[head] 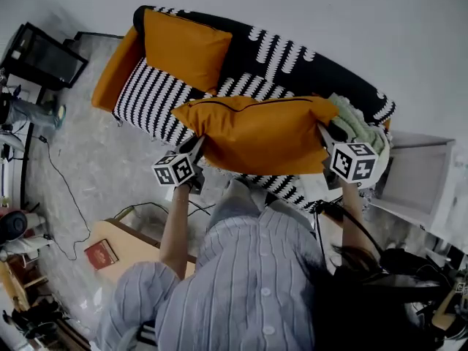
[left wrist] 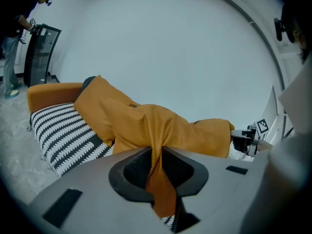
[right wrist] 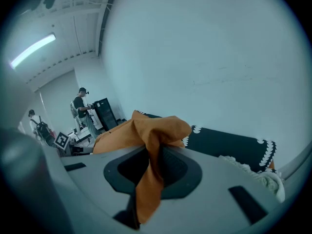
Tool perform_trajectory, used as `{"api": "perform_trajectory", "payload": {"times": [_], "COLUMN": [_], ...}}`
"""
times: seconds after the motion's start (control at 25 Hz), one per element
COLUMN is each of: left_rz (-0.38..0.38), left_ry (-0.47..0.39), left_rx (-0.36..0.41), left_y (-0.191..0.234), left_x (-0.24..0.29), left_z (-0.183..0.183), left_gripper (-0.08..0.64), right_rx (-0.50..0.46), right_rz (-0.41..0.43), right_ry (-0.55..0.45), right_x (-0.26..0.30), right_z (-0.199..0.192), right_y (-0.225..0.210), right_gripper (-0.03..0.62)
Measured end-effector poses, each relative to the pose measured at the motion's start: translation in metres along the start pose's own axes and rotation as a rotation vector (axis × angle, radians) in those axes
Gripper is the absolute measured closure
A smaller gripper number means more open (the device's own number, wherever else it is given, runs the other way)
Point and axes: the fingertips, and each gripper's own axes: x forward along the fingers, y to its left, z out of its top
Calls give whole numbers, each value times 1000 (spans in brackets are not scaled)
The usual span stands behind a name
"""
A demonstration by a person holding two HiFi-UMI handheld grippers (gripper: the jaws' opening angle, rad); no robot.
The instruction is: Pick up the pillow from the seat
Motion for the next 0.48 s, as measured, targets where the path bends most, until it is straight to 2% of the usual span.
{"api": "perform_trajectory", "payload": {"times": [0.12, 0.48], "left_rz": [1, 55], "left_ry": [-9, -111], "left_rx": [13, -45], "left_y": [-23, -69], "left_x": [-4, -35], "left_z": [-11, -54], "left_gripper": [492, 509], "right_rx": [-15, -75], "right_rz": [8, 106], "right_ry": [-18, -85], "right_x": [-19, -72], "right_z": [2, -3], "right_y": [-11, -11], "right_gripper": [523, 523]}}
